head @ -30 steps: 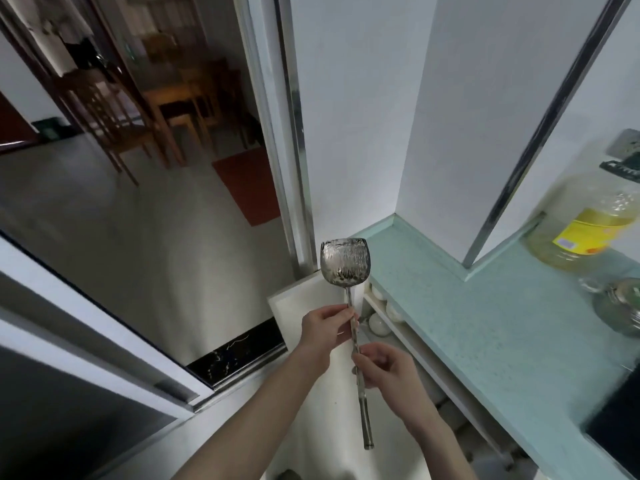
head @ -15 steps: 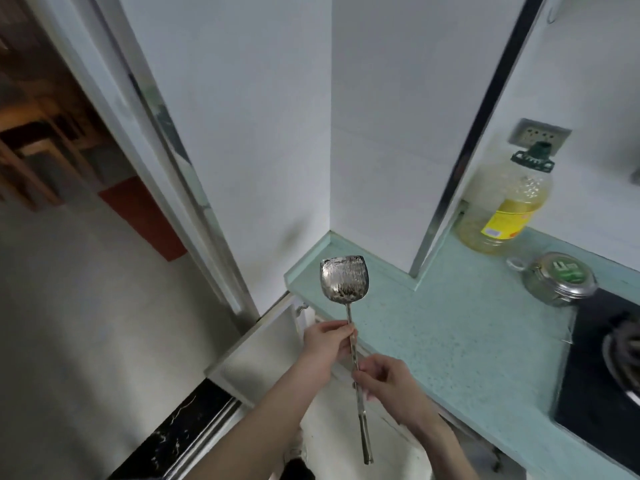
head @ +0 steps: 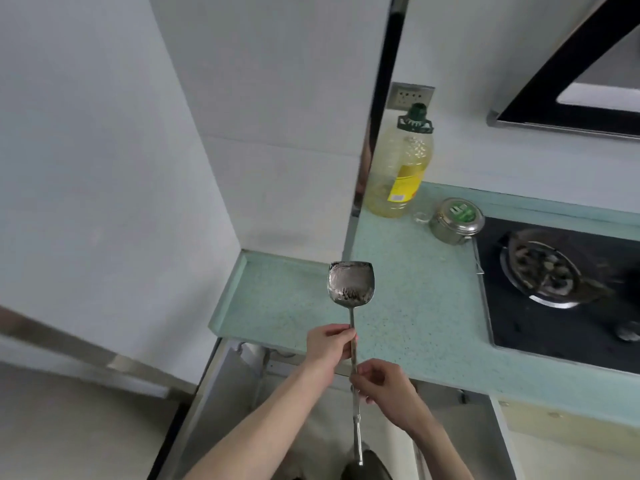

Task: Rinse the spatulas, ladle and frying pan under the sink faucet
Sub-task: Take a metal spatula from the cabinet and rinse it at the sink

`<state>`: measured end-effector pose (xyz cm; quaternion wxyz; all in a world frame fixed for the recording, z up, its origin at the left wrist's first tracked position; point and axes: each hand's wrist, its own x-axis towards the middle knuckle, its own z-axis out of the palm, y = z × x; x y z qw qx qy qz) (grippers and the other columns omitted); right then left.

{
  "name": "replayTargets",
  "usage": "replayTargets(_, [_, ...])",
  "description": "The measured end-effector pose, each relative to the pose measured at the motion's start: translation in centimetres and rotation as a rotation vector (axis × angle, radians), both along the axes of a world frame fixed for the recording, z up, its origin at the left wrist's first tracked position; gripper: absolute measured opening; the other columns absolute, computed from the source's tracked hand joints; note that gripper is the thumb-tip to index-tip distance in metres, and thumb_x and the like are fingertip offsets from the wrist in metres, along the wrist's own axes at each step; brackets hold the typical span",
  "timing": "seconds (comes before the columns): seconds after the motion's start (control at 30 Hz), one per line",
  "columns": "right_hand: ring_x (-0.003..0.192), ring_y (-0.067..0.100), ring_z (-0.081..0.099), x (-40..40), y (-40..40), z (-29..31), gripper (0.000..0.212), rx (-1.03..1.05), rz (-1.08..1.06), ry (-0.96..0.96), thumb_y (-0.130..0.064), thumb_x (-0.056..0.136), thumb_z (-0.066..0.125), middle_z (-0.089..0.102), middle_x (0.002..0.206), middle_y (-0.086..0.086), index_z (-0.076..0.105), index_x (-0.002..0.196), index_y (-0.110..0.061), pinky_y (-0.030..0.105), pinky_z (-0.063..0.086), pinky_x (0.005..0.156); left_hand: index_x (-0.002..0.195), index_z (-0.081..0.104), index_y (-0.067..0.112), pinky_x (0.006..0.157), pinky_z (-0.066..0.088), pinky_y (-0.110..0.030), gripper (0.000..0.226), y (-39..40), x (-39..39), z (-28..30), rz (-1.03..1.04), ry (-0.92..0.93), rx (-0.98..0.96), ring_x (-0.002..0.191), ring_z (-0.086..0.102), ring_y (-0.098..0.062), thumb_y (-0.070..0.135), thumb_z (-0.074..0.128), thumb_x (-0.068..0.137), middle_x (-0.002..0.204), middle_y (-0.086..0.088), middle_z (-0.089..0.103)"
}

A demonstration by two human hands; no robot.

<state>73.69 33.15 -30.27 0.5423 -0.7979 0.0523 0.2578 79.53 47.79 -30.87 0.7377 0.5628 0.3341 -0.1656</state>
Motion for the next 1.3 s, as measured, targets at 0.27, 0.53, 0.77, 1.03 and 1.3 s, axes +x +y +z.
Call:
replayTargets(0.27, [0.071, 0.015, 0.068, 4.0, -3.4, -2.5, 0.009, 0.025, -0.181, -0.008, -0.016, 0.096, 0.071, 0.076, 0.080, 0.009, 0.073, 0.091, -0.010, 0.027, 0.056, 0.069, 0.088, 0.075, 0.002, 0.057, 0.061, -0.026, 0.008, -4.3, 6.3, -1.0, -0.093, 0.043, 0.017, 0.060, 0.069, -0.022, -0.005, 0.076, 0.085, 0.076, -0.016, 0.073])
replayTargets(0.53, [0.070, 0.018, 0.065, 11.1, -6.2, -5.6, 0.007, 0.103, -0.299, -0.003, -0.009, 0.095, 0.071, 0.073, 0.081, 0.018, 0.075, 0.089, -0.006, 0.036, 0.059, 0.073, 0.086, 0.079, 0.006, 0.063, 0.060, -0.028, 0.010, -8.3, 13.6, -2.7, -0.043, 0.058, 0.077, 0.071, 0.072, -0.025, -0.002, 0.081, 0.081, 0.081, -0.014, 0.077])
replayTargets(0.77, [0.075, 0.017, 0.071, 17.6, -7.2, -9.2, 0.006, 0.124, -0.300, 0.018, -0.010, 0.095, 0.072, 0.076, 0.082, 0.010, 0.076, 0.091, -0.008, 0.034, 0.063, 0.076, 0.081, 0.079, 0.015, 0.086, 0.062, -0.043, 0.010, -10.2, 19.6, -7.0, 0.054, 0.095, 0.169, 0.091, 0.075, -0.031, 0.006, 0.084, 0.079, 0.088, -0.010, 0.079])
replayTargets(1.03, [0.074, 0.016, 0.071, 21.2, -7.0, -11.8, 0.004, 0.141, -0.318, 0.063, -0.010, 0.094, 0.074, 0.077, 0.083, 0.009, 0.076, 0.094, -0.006, 0.027, 0.060, 0.071, 0.083, 0.075, 0.016, 0.098, 0.057, -0.042, 0.018, -10.8, 22.8, -9.3, 0.067, 0.143, 0.184, 0.098, 0.072, -0.028, -0.002, 0.079, 0.082, 0.096, -0.009, 0.077])
replayTargets(1.3, [0.066, 0.016, 0.066, 23.0, -7.0, -12.9, 0.003, 0.107, -0.325, 0.079, -0.009, 0.093, 0.076, 0.076, 0.080, 0.013, 0.077, 0.090, -0.007, 0.033, 0.060, 0.070, 0.105, 0.077, 0.007, 0.075, 0.046, -0.018, 0.023, -10.9, 23.8, -10.5, 0.037, 0.117, 0.246, 0.087, 0.066, -0.014, -0.004, 0.076, 0.085, 0.091, 0.003, 0.072])
